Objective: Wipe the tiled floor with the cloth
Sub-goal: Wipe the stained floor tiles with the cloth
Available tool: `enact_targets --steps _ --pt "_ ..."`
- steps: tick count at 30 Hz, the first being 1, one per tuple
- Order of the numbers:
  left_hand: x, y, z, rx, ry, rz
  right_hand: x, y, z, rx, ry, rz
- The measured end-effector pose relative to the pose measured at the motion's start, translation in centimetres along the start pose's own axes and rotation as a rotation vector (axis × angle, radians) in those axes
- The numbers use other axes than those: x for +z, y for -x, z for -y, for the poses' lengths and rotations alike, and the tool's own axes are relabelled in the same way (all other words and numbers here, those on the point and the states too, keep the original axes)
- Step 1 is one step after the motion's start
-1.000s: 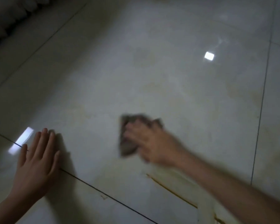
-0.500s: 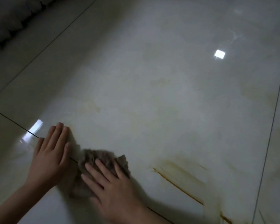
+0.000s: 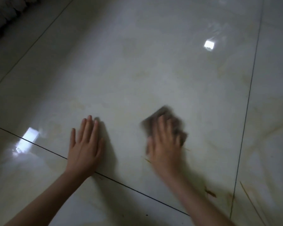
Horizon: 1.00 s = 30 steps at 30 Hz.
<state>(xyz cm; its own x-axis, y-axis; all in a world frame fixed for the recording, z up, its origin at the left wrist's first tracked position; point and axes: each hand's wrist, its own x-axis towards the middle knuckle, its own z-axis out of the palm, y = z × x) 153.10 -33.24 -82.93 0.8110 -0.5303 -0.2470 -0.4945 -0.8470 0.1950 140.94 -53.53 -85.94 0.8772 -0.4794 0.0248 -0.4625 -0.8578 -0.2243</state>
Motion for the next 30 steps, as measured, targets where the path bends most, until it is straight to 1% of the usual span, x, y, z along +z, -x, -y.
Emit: enact_targets --steps 2,3,4,5,6,7,8,9,11,12,13,14,15,16,17,19,21,23,24,25,26,27,28,30 --pt "0.3 -0.3 -1.5 0.034 -0.01 0.012 0.1 6.5 2.2 -0.331 -0.031 0.113" --pt "0.4 -0.3 -2.0 0.059 -0.023 0.02 -0.3 8.4 1.9 -0.484 -0.048 0.192" --pt "0.6 -0.2 -2.4 0.087 -0.039 0.027 -0.9 8.8 0.5 -0.634 -0.05 0.265" --pt "0.7 -0.2 -2.6 0.114 -0.052 0.032 -1.6 8.1 -1.5 -0.764 -0.019 0.294" --pt "0.9 -0.1 -2.9 0.136 -0.06 0.033 -2.3 6.6 -3.8 -0.844 0.034 0.31" --pt "1.1 0.1 -3.0 0.154 -0.067 0.033 -2.9 4.7 -6.2 -0.844 0.071 0.295" --pt "1.2 0.3 -3.1 0.167 -0.074 0.032 -3.4 2.5 -8.7 -0.747 0.075 0.25" --pt "1.4 0.4 -3.2 0.173 -0.075 0.032 -3.9 0.2 -11.3 -0.582 0.06 0.187" --pt "1.7 0.7 -3.3 0.166 -0.066 0.032 -4.9 -3.5 -15.6 -0.187 0.033 0.114" --pt "1.8 0.7 -3.4 0.16 -0.061 0.034 -5.1 -4.4 -16.7 -0.007 0.022 0.109" --pt "1.8 0.7 -3.4 0.155 -0.059 0.037 -4.9 -4.7 -16.9 0.135 0.015 0.096" --pt "1.8 0.7 -3.5 0.152 -0.058 0.042 -4.7 -4.3 -16.1 0.228 0.017 0.062" --pt "1.8 0.6 -3.5 0.147 -0.058 0.046 -4.2 -3.2 -14.7 0.268 0.023 0.019" --pt "1.8 0.6 -3.6 0.14 -0.053 0.043 -3.5 -1.4 -12.9 0.248 0.032 -0.015" --pt "1.8 0.6 -3.7 0.13 -0.048 0.037 -2.9 1.0 -10.9 0.17 0.026 -0.02" --pt "1.7 0.7 -4.2 0.119 -0.05 0.03 -1.8 7.3 -7.4 -0.079 -0.011 0.025" --pt "1.5 0.7 -4.6 0.104 -0.056 0.029 -1.6 12.9 -6.0 -0.353 -0.03 0.133" --pt "1.2 0.7 -5.2 0.087 -0.061 0.031 -2.3 14.7 -8.0 -0.594 -0.02 0.247" --pt "1.1 0.7 -5.4 0.083 -0.064 0.032 -3.1 13.9 -9.7 -0.649 0.023 0.275" --pt "0.9 0.7 -5.6 0.082 -0.066 0.031 -3.8 12.8 -11.6 -0.645 0.066 0.289" --pt "0.8 0.7 -5.7 0.084 -0.068 0.03 -4.4 11.5 -13.4 -0.574 0.089 0.262" --pt "0.6 0.7 -5.8 0.086 -0.067 0.03 -4.9 10.3 -15.0 -0.427 0.089 0.232" --pt "0.5 0.7 -5.8 0.087 -0.063 0.03 -5.3 9.4 -15.7 -0.223 0.058 0.203" --pt "0.3 0.6 -5.9 0.087 -0.056 0.035 -4.9 8.6 -13.9 0.205 -0.01 0.071"
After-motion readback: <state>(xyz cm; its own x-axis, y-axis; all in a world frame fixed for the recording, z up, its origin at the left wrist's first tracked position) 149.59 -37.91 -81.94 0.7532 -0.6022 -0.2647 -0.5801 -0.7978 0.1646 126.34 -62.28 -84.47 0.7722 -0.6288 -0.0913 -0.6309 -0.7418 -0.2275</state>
